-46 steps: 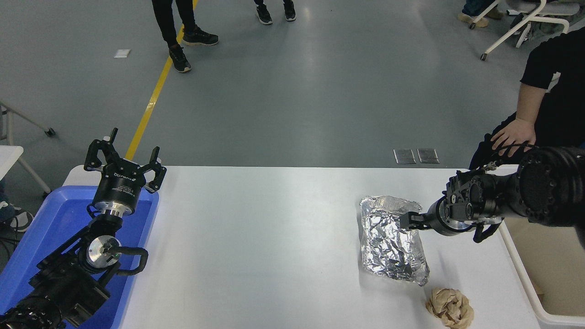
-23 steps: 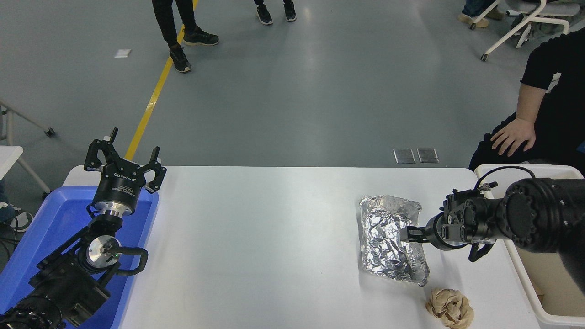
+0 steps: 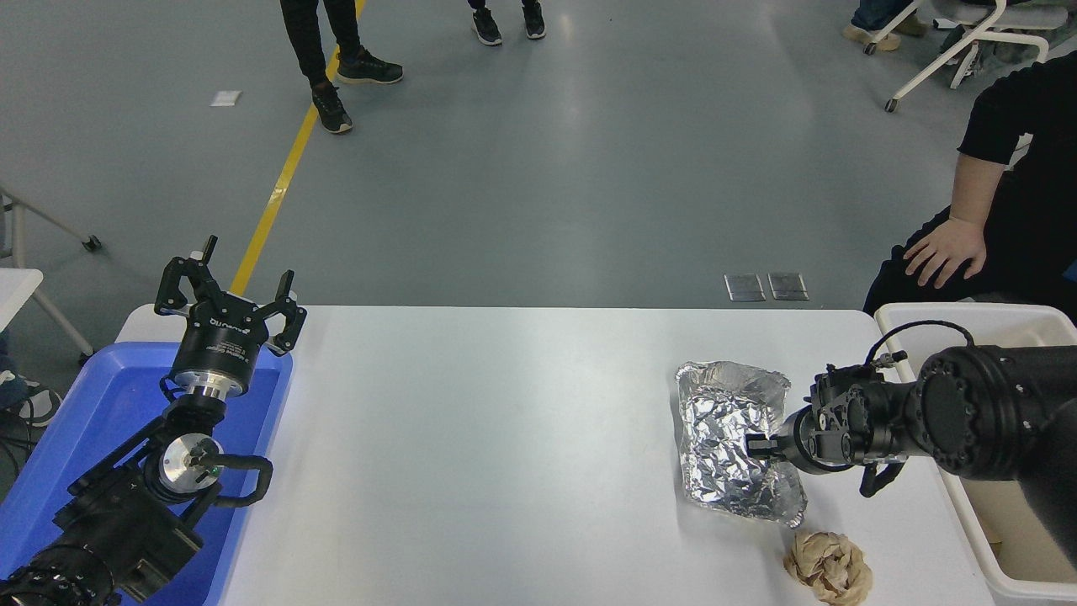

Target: Pick up foil plate and place in dustbin

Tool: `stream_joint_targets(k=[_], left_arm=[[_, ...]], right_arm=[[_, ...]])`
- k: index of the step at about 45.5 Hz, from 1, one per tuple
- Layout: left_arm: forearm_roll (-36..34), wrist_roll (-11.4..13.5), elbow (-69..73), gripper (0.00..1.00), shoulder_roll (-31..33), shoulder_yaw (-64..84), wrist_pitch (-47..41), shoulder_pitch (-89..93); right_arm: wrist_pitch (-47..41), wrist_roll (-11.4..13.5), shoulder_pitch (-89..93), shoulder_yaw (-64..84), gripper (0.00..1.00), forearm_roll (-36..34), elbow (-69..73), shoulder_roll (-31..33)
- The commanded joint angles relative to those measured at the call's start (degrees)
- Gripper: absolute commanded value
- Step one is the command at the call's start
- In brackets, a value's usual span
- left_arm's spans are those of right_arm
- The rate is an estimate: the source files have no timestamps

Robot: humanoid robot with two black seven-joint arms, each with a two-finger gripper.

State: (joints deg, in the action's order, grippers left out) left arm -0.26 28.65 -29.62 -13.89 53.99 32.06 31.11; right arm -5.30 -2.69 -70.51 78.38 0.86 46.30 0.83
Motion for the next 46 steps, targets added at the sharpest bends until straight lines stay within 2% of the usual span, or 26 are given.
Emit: stream_joint_targets(k=[1, 10, 20, 29, 46], left_arm=[[0.0, 0.0, -0.08, 0.98, 0.0, 0.06, -0.07, 0.0], [0.0, 0.0, -0.08, 0.98, 0.0, -0.03, 0.02, 0.0], [0.0, 0.0, 0.01, 0.98, 0.0, 0.06, 0.02, 0.0], [0.0, 0.0, 0.01, 0.98, 0.0, -0.03, 0.02, 0.0], [0.0, 0.0, 0.01, 0.98, 0.0, -0.03, 0.02, 0.0]], right_arm=[[0.12, -0.03, -0.42, 0.02, 0.0, 0.46, 0.02, -0.03], [-0.41, -0.21, -4.72, -0.07, 0.0, 0.28, 1.95, 0.67], [-2.51, -1.09, -14.73, -1.39, 0.0, 0.46, 8.71, 5.59], [-10.68, -6.45, -24.58, -2.09, 0.0, 4.32, 14.52, 9.19], [-25.71, -6.63, -46.73, -6.22, 0.0, 5.03, 24.63, 17.8]])
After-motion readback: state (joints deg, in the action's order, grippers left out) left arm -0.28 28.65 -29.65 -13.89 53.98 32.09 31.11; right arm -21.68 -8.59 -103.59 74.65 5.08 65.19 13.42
